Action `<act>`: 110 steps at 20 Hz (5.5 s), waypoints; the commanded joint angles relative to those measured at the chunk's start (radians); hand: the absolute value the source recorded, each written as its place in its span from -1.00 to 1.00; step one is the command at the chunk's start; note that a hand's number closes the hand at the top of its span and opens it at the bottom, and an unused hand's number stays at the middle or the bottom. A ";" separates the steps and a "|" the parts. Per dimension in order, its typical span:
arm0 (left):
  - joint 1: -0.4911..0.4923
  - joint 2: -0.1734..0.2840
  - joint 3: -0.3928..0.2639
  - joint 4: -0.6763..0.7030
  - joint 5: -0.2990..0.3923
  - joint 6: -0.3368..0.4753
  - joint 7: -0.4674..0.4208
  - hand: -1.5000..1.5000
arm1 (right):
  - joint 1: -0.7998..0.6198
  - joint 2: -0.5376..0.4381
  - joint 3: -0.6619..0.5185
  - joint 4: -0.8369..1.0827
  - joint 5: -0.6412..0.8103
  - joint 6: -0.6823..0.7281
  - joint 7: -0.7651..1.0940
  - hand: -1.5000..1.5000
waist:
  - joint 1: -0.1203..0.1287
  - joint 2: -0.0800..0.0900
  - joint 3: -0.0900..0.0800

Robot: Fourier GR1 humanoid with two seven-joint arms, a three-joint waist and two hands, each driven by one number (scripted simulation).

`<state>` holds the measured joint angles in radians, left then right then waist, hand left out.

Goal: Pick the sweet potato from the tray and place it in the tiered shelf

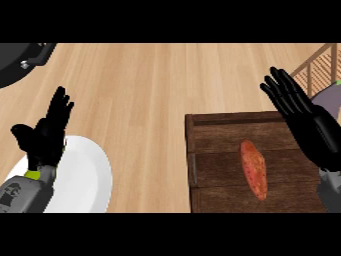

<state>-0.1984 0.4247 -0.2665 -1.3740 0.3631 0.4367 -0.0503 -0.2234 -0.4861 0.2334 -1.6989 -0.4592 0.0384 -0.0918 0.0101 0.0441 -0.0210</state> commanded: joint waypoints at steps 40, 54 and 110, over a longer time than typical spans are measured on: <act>-0.055 -0.054 -0.086 -0.044 -0.151 -0.176 0.051 0.00 | 0.108 -0.486 -0.053 -0.230 0.222 0.046 0.685 -1.00 | 0.002 -0.045 0.018; 0.019 -0.100 -0.016 -0.051 -0.228 -0.228 0.033 0.00 | 0.026 -0.324 0.014 -0.484 0.383 0.120 1.117 -1.00 | -0.010 -0.045 0.021; 0.068 -0.280 0.156 -0.087 -0.437 -0.396 0.047 0.00 | 0.111 0.165 0.068 -0.092 0.996 0.303 0.878 -1.00 | -0.008 -0.044 0.021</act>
<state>-0.1566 0.1497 -0.1118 -1.4342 -0.0631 0.0571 0.0031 -0.1244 -0.3447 0.3130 -1.8779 0.4946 0.3467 0.8704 0.0000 -0.0004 -0.0002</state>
